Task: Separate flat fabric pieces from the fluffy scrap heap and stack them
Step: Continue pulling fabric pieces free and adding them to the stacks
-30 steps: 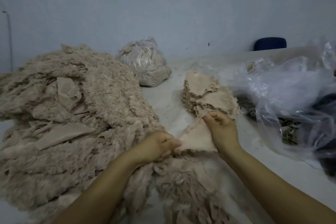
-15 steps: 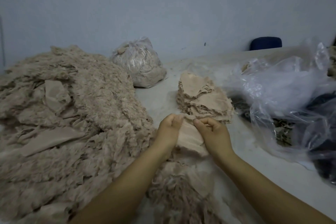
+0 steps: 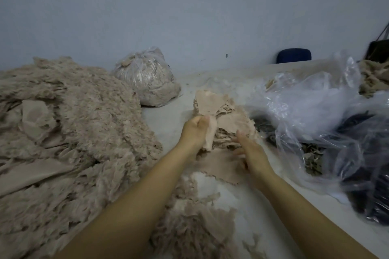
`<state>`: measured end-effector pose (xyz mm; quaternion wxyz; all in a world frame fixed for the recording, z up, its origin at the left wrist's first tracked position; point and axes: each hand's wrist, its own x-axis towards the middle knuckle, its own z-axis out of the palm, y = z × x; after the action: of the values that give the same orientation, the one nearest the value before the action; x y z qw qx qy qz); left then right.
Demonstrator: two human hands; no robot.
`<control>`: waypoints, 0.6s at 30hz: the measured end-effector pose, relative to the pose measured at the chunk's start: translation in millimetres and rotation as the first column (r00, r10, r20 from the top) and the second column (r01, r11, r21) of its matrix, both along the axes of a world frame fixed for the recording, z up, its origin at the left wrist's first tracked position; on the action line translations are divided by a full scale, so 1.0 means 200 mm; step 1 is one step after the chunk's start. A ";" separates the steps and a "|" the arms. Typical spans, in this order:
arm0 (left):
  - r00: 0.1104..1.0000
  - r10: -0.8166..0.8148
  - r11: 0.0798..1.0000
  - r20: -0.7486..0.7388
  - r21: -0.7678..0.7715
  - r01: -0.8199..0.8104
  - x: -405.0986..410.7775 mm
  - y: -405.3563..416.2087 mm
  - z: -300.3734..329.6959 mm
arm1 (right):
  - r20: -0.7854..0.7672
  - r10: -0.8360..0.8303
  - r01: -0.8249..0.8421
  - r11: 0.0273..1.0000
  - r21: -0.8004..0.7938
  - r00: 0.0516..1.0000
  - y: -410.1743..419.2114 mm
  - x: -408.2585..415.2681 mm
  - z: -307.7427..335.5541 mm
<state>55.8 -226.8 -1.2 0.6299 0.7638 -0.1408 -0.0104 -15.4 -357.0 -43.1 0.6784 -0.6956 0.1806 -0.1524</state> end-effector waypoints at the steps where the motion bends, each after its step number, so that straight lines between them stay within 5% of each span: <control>1: 0.997 -0.056 0.998 -0.054 -0.033 0.054 -0.02 -0.02 -0.02 | -0.011 0.099 -0.099 0.994 0.038 0.995 0.02 -0.01 -0.01; 4: 0.968 -0.184 0.967 -0.170 -0.207 0.147 -0.05 -0.03 -0.07 | 0.034 0.354 -0.354 0.920 0.169 0.935 0.03 -0.03 -0.03; 9: 0.997 -0.035 0.999 -0.069 -0.019 0.034 0.03 0.00 -0.16 | 0.064 0.067 -0.081 0.966 0.246 0.996 -0.04 -0.02 -0.06; 13: 0.987 -0.081 0.986 -0.137 0.135 0.100 0.06 -0.01 -0.28 | -0.047 -0.148 0.130 0.955 -0.265 0.988 -0.05 -0.01 -0.15; 18: 1.000 -0.001 0.845 -0.019 0.535 0.011 0.10 0.04 -0.36 | -0.249 -0.130 -0.077 0.729 -0.680 0.960 -0.04 -0.01 -0.18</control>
<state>75.8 -218.0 -74.0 0.3933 0.9085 -0.1290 -0.0581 -18.4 -364.1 -78.2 0.3403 -0.9076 0.2156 -0.1182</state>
